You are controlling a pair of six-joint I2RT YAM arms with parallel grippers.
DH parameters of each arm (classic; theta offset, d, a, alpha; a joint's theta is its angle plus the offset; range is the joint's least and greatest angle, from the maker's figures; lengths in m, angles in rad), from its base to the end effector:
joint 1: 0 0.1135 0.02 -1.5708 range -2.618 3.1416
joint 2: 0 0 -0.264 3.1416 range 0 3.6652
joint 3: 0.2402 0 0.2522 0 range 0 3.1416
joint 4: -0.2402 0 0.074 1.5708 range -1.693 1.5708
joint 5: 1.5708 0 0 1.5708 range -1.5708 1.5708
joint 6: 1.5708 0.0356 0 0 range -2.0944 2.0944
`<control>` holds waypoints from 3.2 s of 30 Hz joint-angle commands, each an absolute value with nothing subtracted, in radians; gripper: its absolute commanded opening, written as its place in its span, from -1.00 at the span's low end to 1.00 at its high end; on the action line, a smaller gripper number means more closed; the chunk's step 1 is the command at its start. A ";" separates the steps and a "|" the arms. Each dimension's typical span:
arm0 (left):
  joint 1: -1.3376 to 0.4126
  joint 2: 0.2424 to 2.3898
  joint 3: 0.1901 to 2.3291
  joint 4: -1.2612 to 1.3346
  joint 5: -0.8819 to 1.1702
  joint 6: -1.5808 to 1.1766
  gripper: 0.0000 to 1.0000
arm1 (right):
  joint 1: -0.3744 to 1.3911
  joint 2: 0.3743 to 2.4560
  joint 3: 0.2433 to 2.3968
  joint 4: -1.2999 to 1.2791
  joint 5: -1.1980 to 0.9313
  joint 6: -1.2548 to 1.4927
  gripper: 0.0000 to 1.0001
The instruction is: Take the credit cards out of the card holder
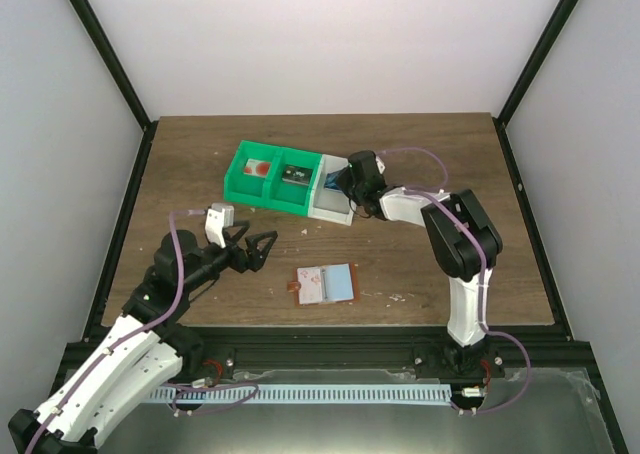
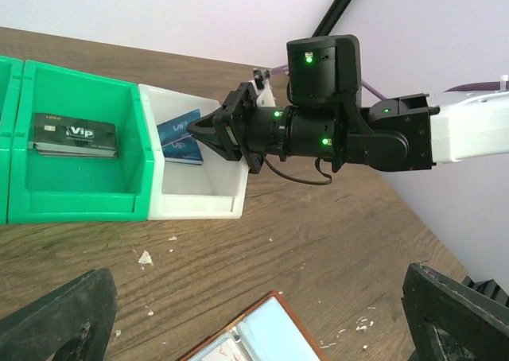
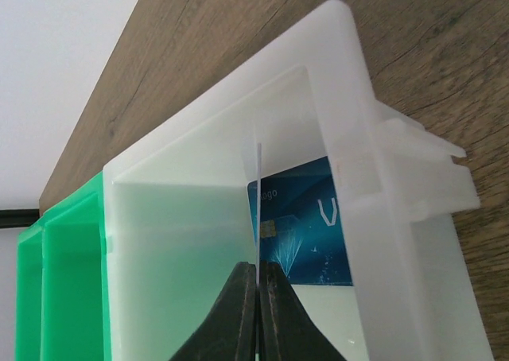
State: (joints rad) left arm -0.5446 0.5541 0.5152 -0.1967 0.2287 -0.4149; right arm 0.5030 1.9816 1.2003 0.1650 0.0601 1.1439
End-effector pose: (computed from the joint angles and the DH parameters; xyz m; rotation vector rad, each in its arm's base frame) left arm 0.1226 -0.0837 0.2775 0.2922 1.8683 -0.8772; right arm 0.3786 0.2059 0.1623 0.7651 2.1909 0.8327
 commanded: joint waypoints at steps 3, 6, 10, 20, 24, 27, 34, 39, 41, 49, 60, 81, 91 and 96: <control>-0.553 0.542 0.513 -0.193 0.220 -0.399 1.00 | 0.515 2.020 1.270 0.179 0.109 1.153 -0.97; -0.557 0.540 0.515 -0.199 0.215 -0.397 1.00 | 0.515 2.026 1.278 0.166 0.120 1.159 -0.87; -0.561 0.541 0.517 -0.200 0.213 -0.394 1.00 | 0.515 2.029 1.293 0.144 0.129 1.161 -0.77; -0.566 0.543 0.517 -0.201 0.212 -0.391 1.00 | 0.515 2.015 1.313 0.093 0.155 1.155 -0.47; -0.566 0.543 0.517 -0.202 0.210 -0.391 1.00 | 0.515 2.011 1.329 0.070 0.158 1.146 -0.35; -0.566 0.543 0.517 -0.201 0.210 -0.391 1.00 | 0.515 2.007 1.337 0.052 0.162 1.146 -0.29; -0.566 0.544 0.517 -0.201 0.210 -0.391 1.00 | 0.515 1.992 1.348 0.020 0.181 1.149 -0.17; -0.565 0.543 0.517 -0.202 0.210 -0.391 1.00 | 0.515 1.979 1.365 0.000 0.184 1.142 -0.14; -0.566 0.544 0.517 -0.201 0.210 -0.390 1.00 | 0.515 1.970 1.370 -0.009 0.189 1.138 -0.13; -0.566 0.545 0.515 -0.202 0.202 -0.392 1.00 | 0.515 1.937 1.373 -0.026 0.191 1.129 -0.11; -0.565 0.546 0.536 -0.249 0.129 -0.405 1.00 | 0.516 1.858 1.352 -0.050 0.075 1.003 -0.10; -0.566 0.721 0.548 -0.255 0.203 -0.524 0.82 | 0.564 1.385 0.885 -0.158 -0.124 0.677 -0.02; -0.562 0.905 0.451 -0.107 0.321 -0.678 0.53 | 0.637 1.310 0.700 -0.047 -0.282 0.672 -0.03; -0.561 0.941 0.404 -0.019 0.315 -0.733 0.39 | 0.720 1.296 0.650 -0.007 -0.239 0.681 -0.11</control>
